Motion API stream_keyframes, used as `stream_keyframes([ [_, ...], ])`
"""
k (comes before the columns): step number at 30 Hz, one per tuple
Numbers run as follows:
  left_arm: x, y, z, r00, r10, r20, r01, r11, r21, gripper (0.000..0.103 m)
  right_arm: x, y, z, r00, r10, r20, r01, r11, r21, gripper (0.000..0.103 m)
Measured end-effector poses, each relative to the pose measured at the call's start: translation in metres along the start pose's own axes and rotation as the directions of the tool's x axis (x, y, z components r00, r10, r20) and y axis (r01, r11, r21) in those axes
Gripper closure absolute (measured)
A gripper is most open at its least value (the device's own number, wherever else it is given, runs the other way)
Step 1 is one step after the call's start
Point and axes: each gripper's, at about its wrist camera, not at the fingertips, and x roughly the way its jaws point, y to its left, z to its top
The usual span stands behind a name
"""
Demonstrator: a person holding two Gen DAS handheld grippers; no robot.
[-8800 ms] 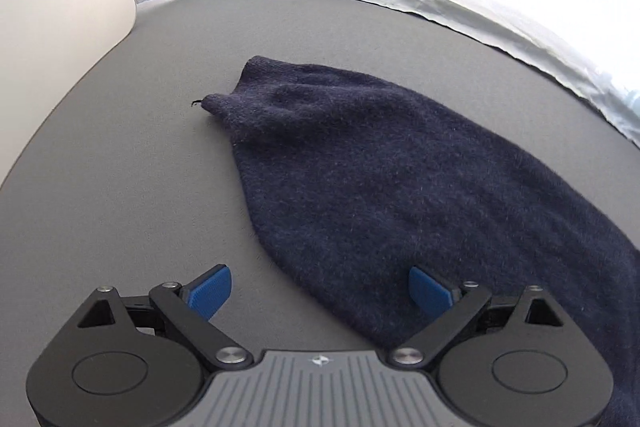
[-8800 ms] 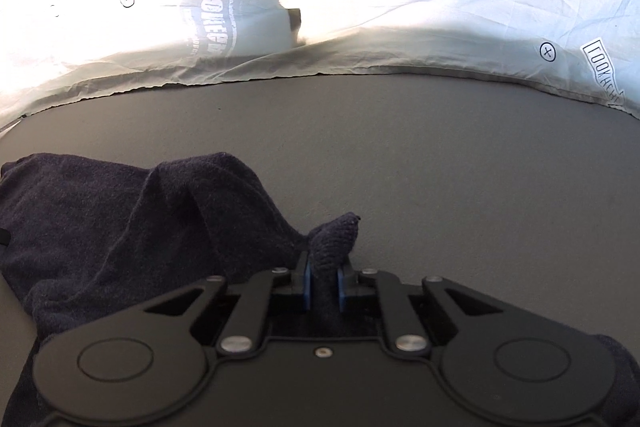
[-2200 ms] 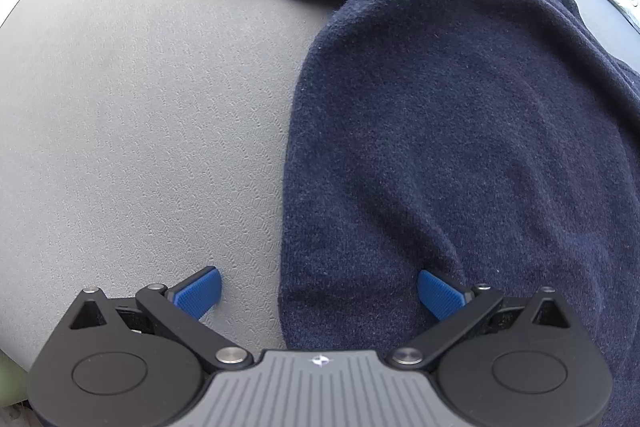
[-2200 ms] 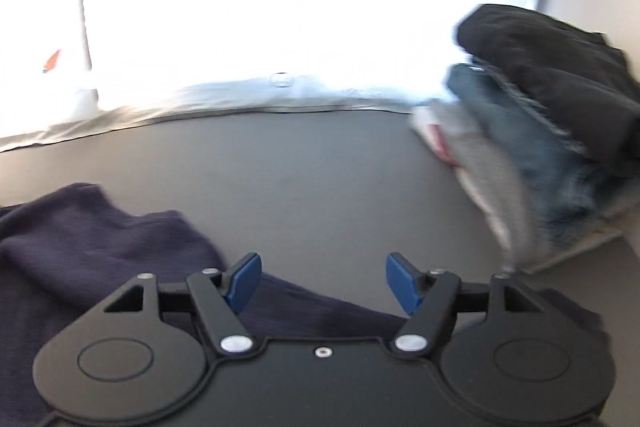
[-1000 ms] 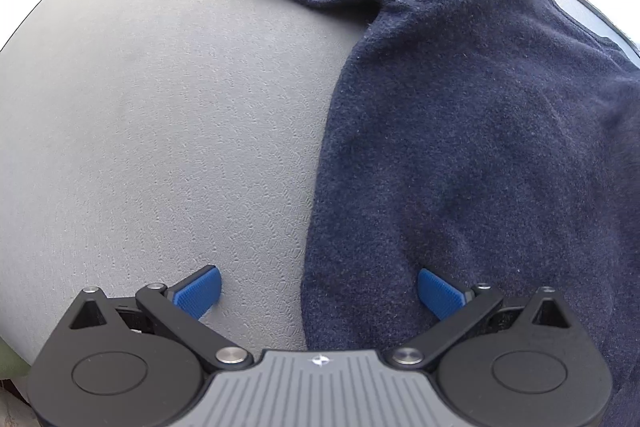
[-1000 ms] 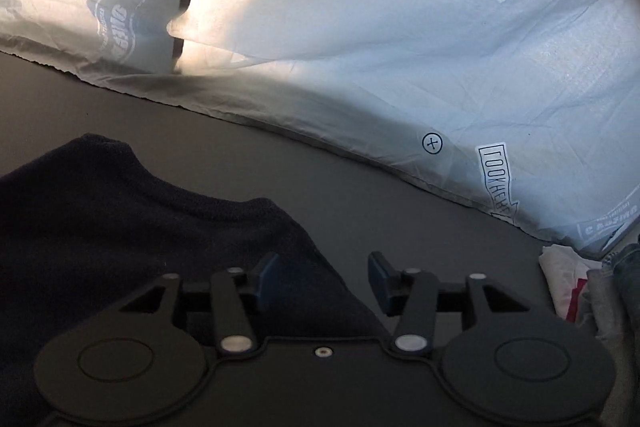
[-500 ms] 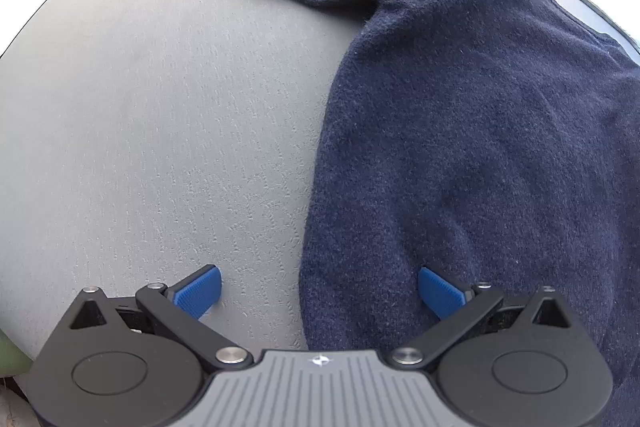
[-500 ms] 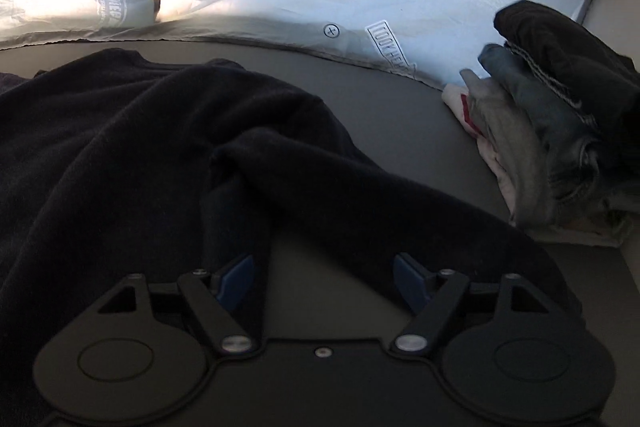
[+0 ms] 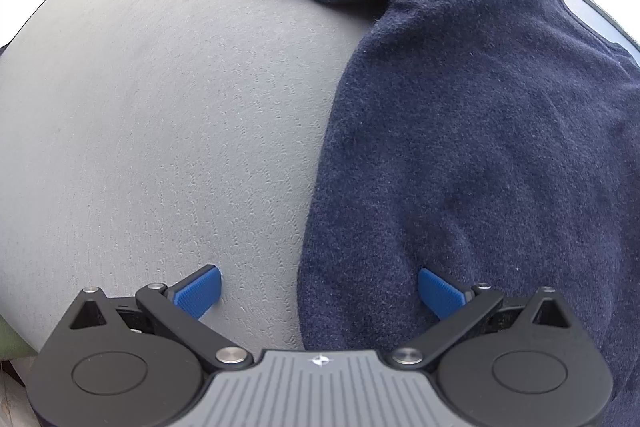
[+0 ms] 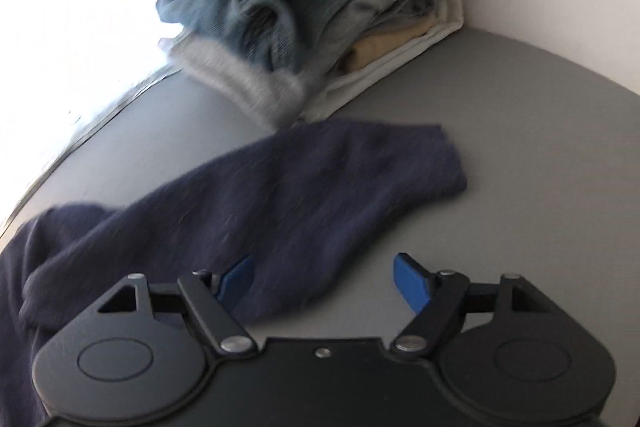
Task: Fold clothes
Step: 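Grasp the sweater hem with the right tool and pull it straight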
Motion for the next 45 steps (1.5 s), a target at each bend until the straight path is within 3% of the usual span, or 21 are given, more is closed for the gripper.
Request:
stream_keyframes([
  [4, 0.002, -0.002, 0.003, 1.000, 0.004, -0.008, -0.004, 1.000, -0.021, 0.000, 0.016, 0.004, 0.011, 0.999, -0.054, 0.007, 0.054, 0.998, -0.023, 0.053],
  [5, 0.002, -0.002, 0.003, 1.000, 0.006, -0.010, -0.006, 1.000, -0.019, 0.000, 0.018, 0.007, 0.013, 0.998, -0.068, 0.008, 0.068, 0.996, -0.049, 0.075],
  [7, 0.001, -0.004, 0.004, 1.000, 0.009, -0.014, -0.010, 1.000, -0.015, 0.000, 0.013, 0.003, 0.013, 0.998, -0.061, 0.015, 0.062, 0.996, -0.071, 0.095],
  [8, 0.001, -0.004, 0.004, 1.000, 0.009, -0.016, -0.009, 1.000, -0.014, 0.000, 0.010, 0.001, 0.014, 0.998, -0.054, 0.019, 0.055, 0.995, -0.079, 0.098],
  [15, 0.003, -0.007, 0.006, 1.000, 0.006, -0.023, -0.006, 1.000, -0.007, 0.000, -0.061, -0.041, 0.007, 0.970, -0.166, 0.179, 0.190, 0.974, -0.123, 0.099],
  [18, 0.005, -0.008, 0.007, 1.000, 0.001, -0.022, -0.001, 1.000, 0.002, 0.000, -0.054, -0.048, -0.004, 0.960, -0.231, 0.160, 0.262, 0.942, -0.209, 0.098],
  [21, 0.005, -0.007, 0.008, 1.000, -0.016, -0.027, 0.017, 0.999, 0.034, 0.000, -0.048, -0.052, -0.010, 0.966, -0.243, 0.084, 0.255, 0.945, -0.204, 0.092],
  [22, 0.005, -0.007, 0.008, 0.999, -0.022, -0.029, 0.023, 0.999, 0.045, 0.000, -0.052, -0.050, -0.012, 0.968, -0.238, 0.080, 0.250, 0.948, -0.199, 0.088],
  [24, 0.003, -0.007, 0.007, 0.999, -0.028, -0.026, 0.030, 0.997, 0.069, 0.000, -0.067, -0.042, -0.020, 0.971, -0.216, 0.101, 0.233, 0.952, -0.201, 0.057],
  [27, -0.003, -0.005, 0.002, 0.999, -0.032, -0.015, 0.034, 0.994, 0.100, 0.006, -0.085, -0.026, -0.036, 0.993, -0.093, 0.073, 0.107, 0.973, -0.205, 0.056],
  [29, -0.005, -0.003, 0.000, 0.999, -0.052, -0.007, 0.053, 0.991, 0.119, 0.016, -0.100, -0.014, -0.047, 0.999, 0.023, 0.035, -0.016, 0.980, -0.196, 0.056],
  [31, -0.009, -0.001, -0.003, 0.997, -0.081, 0.002, 0.080, 0.988, 0.133, 0.027, -0.116, -0.002, -0.059, 0.987, 0.158, 0.004, -0.155, 0.973, -0.174, 0.054],
  [33, -0.013, -0.003, -0.007, 0.994, -0.112, 0.012, 0.109, 0.982, 0.155, 0.040, -0.122, 0.011, -0.071, 0.961, 0.270, -0.067, -0.278, 0.942, -0.187, 0.049],
  [35, -0.020, -0.004, -0.016, 0.989, -0.147, 0.022, 0.141, 0.973, 0.183, 0.061, -0.125, 0.022, -0.084, 0.939, 0.315, -0.139, -0.340, 0.911, -0.235, 0.049],
  [37, -0.030, -0.003, -0.026, 0.982, -0.185, 0.033, 0.174, 0.963, 0.203, 0.080, -0.125, 0.032, -0.098, 0.932, 0.300, -0.203, -0.351, 0.887, -0.302, 0.058],
  [38, -0.036, -0.002, -0.028, 0.980, -0.195, 0.043, 0.182, 0.961, 0.208, 0.091, -0.125, 0.034, -0.105, 0.932, 0.282, -0.226, -0.346, 0.880, -0.325, 0.097],
  [41, -0.055, 0.004, -0.034, 0.970, -0.231, 0.075, 0.210, 0.953, 0.218, 0.092, -0.140, 0.018, -0.106, 0.922, 0.325, -0.208, -0.375, 0.884, -0.279, 0.096],
  [43, -0.069, 0.017, -0.038, 0.953, -0.294, 0.070, 0.275, 0.940, 0.203, 0.092, -0.158, 0.003, -0.098, 0.917, 0.362, -0.168, -0.394, 0.890, -0.230, 0.096],
  [45, -0.062, 0.024, -0.041, 0.961, -0.276, 0.029, 0.266, 0.946, 0.186, 0.090, -0.171, -0.014, -0.095, 0.925, 0.353, -0.139, -0.374, 0.910, -0.179, 0.096],
])
